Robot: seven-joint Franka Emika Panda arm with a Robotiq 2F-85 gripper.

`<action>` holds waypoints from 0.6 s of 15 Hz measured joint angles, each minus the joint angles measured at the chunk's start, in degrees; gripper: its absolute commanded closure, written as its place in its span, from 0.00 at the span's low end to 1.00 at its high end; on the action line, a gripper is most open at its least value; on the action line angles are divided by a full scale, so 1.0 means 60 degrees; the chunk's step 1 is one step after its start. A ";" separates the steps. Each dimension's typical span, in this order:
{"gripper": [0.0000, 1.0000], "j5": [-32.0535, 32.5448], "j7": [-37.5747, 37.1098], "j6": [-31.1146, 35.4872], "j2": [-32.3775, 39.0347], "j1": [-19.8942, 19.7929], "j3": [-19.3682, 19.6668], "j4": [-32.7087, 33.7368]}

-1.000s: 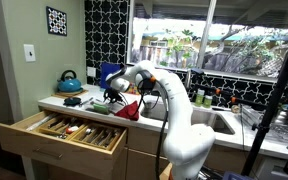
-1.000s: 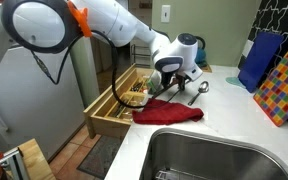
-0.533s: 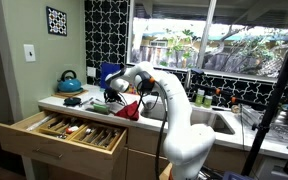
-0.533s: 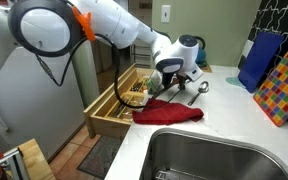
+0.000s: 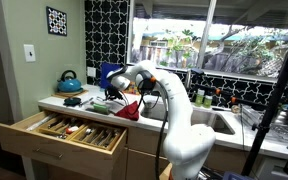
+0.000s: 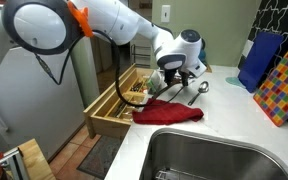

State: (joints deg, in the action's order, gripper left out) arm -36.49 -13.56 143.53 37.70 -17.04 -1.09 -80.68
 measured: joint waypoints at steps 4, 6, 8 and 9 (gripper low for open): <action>0.99 0.0597 -0.0027 -0.0007 -0.1027 0.0255 0.0425 -0.0926; 0.99 0.1487 -0.0331 -0.0023 -0.1729 0.0607 0.0802 -0.1706; 0.99 0.2647 -0.0879 -0.0025 -0.2418 0.1094 0.1241 -0.2549; 0.99 0.3295 -0.1166 -0.0026 -0.2746 0.1369 0.1444 -0.2999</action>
State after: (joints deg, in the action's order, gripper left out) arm -16.72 -20.56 143.38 21.23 -8.83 7.57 -98.67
